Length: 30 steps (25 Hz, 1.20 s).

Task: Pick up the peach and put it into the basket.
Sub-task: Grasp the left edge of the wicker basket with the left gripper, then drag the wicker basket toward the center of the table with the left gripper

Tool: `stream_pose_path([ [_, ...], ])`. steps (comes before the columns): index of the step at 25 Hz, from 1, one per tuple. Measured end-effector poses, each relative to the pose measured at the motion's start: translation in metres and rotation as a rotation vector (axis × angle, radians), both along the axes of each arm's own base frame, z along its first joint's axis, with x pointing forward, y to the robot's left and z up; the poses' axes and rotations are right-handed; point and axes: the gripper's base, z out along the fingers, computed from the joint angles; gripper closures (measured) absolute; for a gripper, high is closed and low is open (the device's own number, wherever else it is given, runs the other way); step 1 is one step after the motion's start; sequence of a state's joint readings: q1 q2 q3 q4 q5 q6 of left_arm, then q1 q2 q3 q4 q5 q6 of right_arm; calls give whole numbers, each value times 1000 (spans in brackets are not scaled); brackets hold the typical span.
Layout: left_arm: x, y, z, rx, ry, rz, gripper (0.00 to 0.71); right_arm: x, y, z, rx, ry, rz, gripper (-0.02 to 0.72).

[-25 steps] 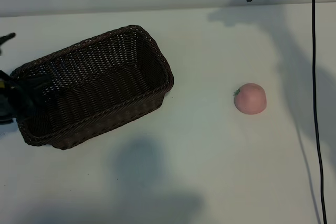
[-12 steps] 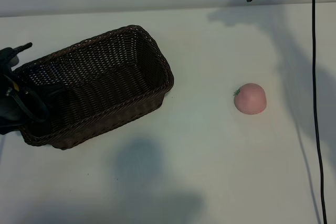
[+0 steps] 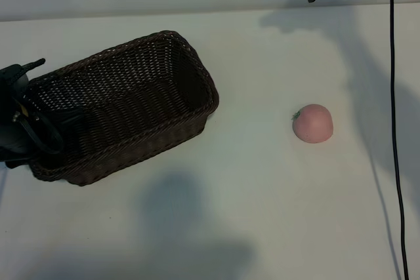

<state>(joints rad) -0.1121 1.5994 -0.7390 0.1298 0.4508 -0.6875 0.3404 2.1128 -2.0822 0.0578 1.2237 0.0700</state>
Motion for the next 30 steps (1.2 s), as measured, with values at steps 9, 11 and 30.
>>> stream_pose_path([
  [9, 2, 11, 1, -17, -18, 46, 598, 0, 0, 0, 0, 0, 0, 185],
  [11, 3, 15, 1, -18, -17, 54, 598, 0, 0, 0, 0, 0, 0, 185],
  [30, 24, 0, 34, -148, -101, -180, 615, 0, 0, 0, 0, 0, 0, 185],
])
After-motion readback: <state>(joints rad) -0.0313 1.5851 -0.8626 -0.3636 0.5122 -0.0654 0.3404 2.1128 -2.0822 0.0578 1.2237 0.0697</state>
